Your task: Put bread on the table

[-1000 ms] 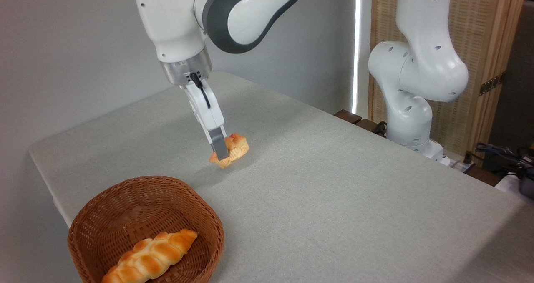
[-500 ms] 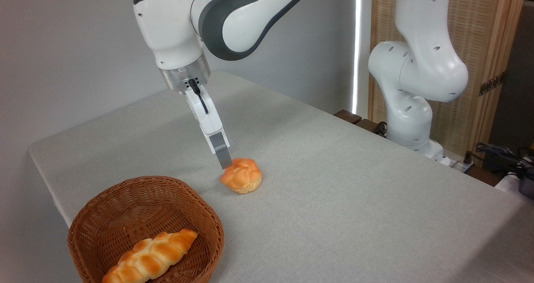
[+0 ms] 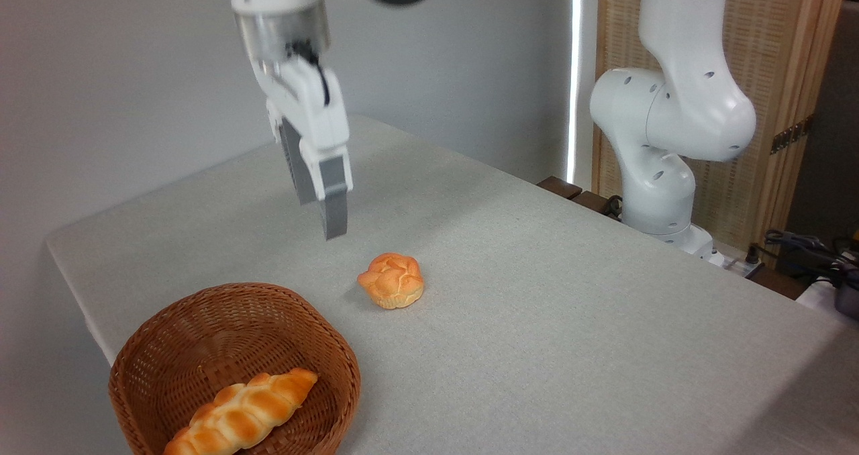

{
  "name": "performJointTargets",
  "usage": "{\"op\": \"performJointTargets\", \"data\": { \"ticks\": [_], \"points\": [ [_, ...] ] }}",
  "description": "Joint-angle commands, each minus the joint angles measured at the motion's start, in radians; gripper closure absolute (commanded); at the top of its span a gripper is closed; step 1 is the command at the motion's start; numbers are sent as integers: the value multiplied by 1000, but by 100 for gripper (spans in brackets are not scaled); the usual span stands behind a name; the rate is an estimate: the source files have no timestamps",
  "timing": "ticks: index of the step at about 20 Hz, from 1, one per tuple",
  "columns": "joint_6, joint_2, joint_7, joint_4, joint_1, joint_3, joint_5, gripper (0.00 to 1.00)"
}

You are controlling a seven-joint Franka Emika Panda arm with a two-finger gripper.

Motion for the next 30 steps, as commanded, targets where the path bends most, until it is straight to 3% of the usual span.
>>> {"op": "performJointTargets", "data": {
  "ticks": [1,6,16,21,25,30],
  "points": [
    [-127,11,18,113,18,84,-3,0],
    [-154,10,54,150,-1,200,-6,0],
    [-171,20,52,156,-4,157,-1,0],
    [-169,25,-86,156,-2,128,0,0],
    [-169,25,-67,155,-2,106,100,0],
    [-172,26,-72,155,-2,102,101,0]
  ]
}}
